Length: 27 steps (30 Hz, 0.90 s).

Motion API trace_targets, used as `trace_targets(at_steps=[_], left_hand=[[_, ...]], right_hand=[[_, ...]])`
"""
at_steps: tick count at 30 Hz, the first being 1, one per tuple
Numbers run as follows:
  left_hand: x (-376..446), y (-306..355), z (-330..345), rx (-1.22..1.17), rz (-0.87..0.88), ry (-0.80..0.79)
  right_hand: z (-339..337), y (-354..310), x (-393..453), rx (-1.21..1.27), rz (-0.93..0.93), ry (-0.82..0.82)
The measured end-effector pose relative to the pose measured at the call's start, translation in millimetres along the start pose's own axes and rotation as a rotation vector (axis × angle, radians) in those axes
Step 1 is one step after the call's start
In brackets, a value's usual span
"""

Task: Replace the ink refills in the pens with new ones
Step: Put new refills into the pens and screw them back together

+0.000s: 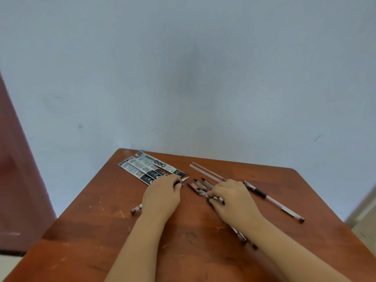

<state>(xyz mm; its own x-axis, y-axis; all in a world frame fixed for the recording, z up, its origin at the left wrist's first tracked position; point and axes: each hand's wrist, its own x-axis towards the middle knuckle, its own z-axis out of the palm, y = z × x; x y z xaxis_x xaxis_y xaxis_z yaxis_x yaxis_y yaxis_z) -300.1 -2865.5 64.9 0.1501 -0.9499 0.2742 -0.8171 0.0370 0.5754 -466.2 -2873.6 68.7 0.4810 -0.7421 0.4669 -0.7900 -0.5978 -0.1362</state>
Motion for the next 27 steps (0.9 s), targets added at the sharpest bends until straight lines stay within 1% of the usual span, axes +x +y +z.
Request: trace_targets(at_steps=[4, 6, 8, 10, 12, 17, 19, 22, 24, 27], left_hand=[[-0.4, -3.5, -1.7, -0.153, -0.069, 0.165], [0.2, -5.6, -1.2, -0.189, -0.101, 0.211], [1.5, -7.5, -0.1, -0.184, -0.108, 0.219], [2.7, -8.1, 0.5, -0.178, -0.102, 0.23], [3.1, -7.7, 1.2, -0.22, -0.1, 0.237], [1.4, -4.2, 1.5, -0.298, -0.065, 0.203], [0.4, -2.5, 1.4, -0.305, -0.042, 0.201], [-3.0, 2.0, 1.8, -0.333, 0.022, 0.175], [-5.5, 8.2, 2.6, -0.311, 0.111, 0.121], [-11.2, 17.3, 4.9, -0.208, 0.312, 0.037]], right_hand=[[7.3, -22.0, 23.1, -0.125, -0.078, 0.008], [18.7, -23.8, 27.9, -0.173, -0.062, -0.024], [28.7, -20.7, 28.3, -0.185, -0.031, -0.063], [34.0, -16.8, 29.6, -0.134, 0.024, -0.123], [35.2, -14.5, 31.5, -0.129, 0.043, -0.14], [34.6, -12.7, 29.7, -0.116, -0.023, -0.091], [32.0, -10.0, 28.3, -0.078, -0.009, -0.063], [18.4, -2.8, 22.6, 0.019, 0.06, -0.001], [2.4, 2.6, 13.8, 0.166, 0.153, 0.061], [-16.8, 9.9, 0.0, 0.432, 0.294, 0.097]])
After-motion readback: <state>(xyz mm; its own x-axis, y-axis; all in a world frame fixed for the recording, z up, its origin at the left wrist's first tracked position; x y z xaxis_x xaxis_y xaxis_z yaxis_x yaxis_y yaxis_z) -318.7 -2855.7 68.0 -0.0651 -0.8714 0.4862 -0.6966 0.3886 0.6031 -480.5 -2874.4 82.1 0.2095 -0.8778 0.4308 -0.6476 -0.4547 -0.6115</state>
